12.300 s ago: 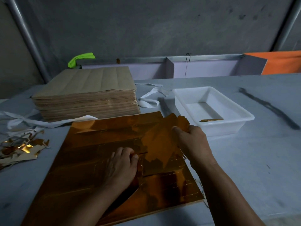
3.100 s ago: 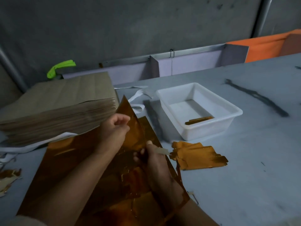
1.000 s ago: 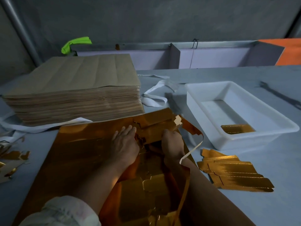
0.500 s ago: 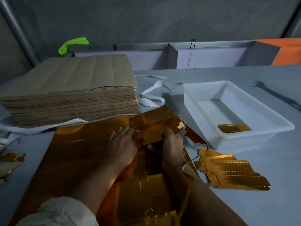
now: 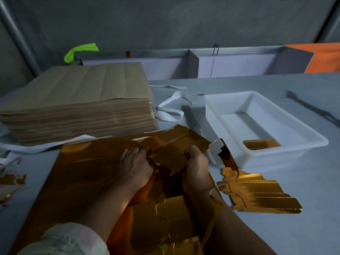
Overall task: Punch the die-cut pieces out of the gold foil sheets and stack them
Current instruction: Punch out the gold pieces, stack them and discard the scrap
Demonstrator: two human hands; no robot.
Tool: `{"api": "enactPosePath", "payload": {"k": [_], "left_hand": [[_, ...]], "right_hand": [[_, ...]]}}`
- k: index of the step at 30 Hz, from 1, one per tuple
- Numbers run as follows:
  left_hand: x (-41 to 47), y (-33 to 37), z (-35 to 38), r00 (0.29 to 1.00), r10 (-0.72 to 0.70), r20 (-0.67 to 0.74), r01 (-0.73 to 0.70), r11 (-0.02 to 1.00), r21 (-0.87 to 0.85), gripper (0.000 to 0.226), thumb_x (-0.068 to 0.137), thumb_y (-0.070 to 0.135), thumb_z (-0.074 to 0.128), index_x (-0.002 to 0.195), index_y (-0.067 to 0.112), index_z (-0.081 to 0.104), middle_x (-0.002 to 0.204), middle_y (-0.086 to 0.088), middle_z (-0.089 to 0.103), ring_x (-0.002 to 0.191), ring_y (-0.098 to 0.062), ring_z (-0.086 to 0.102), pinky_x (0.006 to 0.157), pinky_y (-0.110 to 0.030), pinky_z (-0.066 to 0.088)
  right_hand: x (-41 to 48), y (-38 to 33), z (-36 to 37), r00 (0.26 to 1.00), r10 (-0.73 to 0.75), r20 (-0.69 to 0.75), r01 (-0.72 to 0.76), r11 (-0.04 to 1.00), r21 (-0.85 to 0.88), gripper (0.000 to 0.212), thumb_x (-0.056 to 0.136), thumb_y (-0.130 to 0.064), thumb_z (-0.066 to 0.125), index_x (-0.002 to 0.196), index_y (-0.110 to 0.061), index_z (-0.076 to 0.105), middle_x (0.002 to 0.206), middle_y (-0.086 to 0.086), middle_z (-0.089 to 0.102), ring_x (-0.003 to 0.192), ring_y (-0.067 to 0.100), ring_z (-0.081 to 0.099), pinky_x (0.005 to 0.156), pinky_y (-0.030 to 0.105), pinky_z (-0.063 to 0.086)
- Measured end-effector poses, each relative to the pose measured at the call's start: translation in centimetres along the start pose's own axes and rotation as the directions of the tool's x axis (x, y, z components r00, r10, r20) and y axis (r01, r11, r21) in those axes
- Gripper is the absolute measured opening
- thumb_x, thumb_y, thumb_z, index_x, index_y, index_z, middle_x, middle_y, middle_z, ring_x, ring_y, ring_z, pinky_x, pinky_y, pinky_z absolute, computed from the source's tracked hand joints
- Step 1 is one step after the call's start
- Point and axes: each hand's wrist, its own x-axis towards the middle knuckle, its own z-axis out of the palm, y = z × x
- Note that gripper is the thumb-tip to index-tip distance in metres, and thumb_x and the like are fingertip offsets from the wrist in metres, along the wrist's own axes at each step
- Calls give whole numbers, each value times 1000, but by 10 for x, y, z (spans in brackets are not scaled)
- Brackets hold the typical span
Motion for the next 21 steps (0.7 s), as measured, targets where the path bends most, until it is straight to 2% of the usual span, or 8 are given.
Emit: {"api": "enactPosePath", "payload": {"k": [5,7,9,13,15,17,19,21], "left_hand": [[2,0,-2,999,-21,32,22,999,-29,40,94,28,53,133,18,52,135,-1,52,132,-19,42,121,-39,18],[8,1,-6,996,-66,53,68,997,-45,35,96,26,53,131,19,54,130,-1,54,126,-21,46,114,-39,31],[8,0,-11,986,-145,85,159,968,-193,30,98,22,51,127,23,56,124,0,56,115,-23,54,101,-41,45],[10,6,-25,943,-278,185,330,702,-631,27,102,12,42,94,24,64,104,-12,64,88,-29,65,83,-44,55],[13,17,-36,886,-325,330,462,564,-685,26,103,14,38,100,18,63,92,-16,59,76,-25,56,77,-39,51],[16,22,-40,851,-367,375,516,453,-727,25,104,27,38,103,17,61,85,-9,53,71,-17,47,68,-35,43],[16,20,-37,869,-374,325,465,393,-793,27,101,44,44,93,22,59,87,1,51,75,-12,44,66,-30,33],[15,15,-35,870,-371,326,471,425,-773,26,93,48,57,90,22,58,87,2,53,77,-13,46,65,-30,32]], "right_hand": [[1,1,-2,1000,14,12,-15,996,84,43,84,-16,56,124,-2,51,113,22,51,96,37,55,77,43,50],[0,0,-5,999,-17,49,12,996,91,35,87,-15,53,119,-1,54,102,21,57,90,36,59,78,45,51],[-1,0,-8,994,-46,100,39,997,65,22,89,-15,52,106,-3,59,93,19,62,84,34,62,78,46,53],[-1,2,-8,991,-58,123,65,997,-50,22,91,-16,54,105,0,62,101,26,63,99,45,63,97,59,50],[-2,3,-6,992,-64,106,74,993,-92,30,89,-16,56,113,2,58,102,24,63,101,44,63,99,64,47],[-4,4,-5,994,-38,104,49,993,-103,44,88,-17,59,127,1,51,112,25,65,106,42,64,98,62,48],[-6,4,-6,993,-18,118,31,993,-112,39,88,-18,61,123,-7,50,114,24,66,106,41,65,97,60,50],[-6,4,-6,993,0,121,14,993,-116,27,87,-20,64,110,-18,50,109,17,67,102,36,67,94,56,53]]}}
